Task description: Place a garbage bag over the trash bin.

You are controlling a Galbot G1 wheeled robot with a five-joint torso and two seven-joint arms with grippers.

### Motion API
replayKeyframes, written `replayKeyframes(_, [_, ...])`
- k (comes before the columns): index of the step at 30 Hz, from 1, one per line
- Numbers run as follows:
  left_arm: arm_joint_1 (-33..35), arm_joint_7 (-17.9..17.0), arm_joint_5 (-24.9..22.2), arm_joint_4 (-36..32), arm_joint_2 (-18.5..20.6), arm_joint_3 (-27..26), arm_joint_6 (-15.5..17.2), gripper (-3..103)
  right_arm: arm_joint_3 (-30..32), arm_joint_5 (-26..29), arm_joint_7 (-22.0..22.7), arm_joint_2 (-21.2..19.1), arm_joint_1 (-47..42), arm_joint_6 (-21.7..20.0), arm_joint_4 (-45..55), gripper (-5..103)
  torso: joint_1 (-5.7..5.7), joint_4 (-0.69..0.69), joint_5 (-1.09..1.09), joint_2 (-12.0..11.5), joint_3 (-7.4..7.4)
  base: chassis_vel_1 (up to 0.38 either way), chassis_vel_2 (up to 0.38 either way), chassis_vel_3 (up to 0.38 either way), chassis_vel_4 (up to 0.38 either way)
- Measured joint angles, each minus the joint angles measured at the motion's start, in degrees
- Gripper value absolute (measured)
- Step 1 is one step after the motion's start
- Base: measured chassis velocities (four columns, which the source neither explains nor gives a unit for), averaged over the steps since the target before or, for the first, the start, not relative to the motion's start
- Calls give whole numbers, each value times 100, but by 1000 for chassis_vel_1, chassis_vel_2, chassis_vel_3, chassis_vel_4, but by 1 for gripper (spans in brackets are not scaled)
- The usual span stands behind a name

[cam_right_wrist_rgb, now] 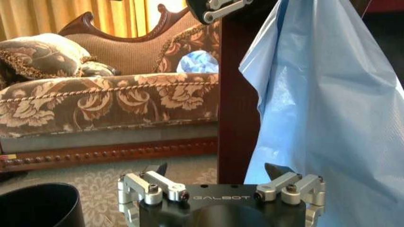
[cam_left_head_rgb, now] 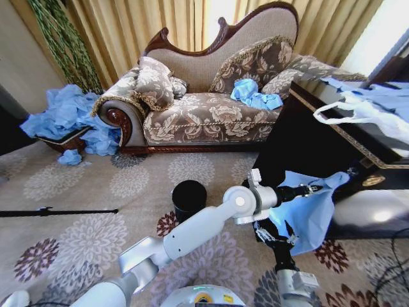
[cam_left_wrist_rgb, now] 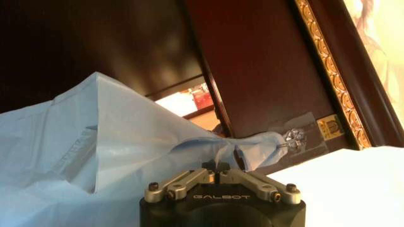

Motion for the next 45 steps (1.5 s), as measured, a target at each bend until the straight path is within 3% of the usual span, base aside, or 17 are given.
replayKeyframes(6, [23,-63,34,0,43,6,1,0,7,0,5,-1,-3,0,8,100,0,0,0,0,0,0,0,0,0])
replayKeyframes(16, [28,-222,226,-53,457,6,101,0,19,59,-73,-8,-82,94,106,100,0,0,-1,-1,0,0,0,0,0])
replayKeyframes(34, [268,-184,334,21,1031,-63,147,0,-30,43,-1166,-28,-903,1060,746,100,0,0,-1,-1,0,0,0,0,0])
replayKeyframes(45, [576,-108,480,3,1290,-73,145,0,-49,191,-1808,-38,-959,1317,854,100,0,0,-1,-1,0,0,0,0,0])
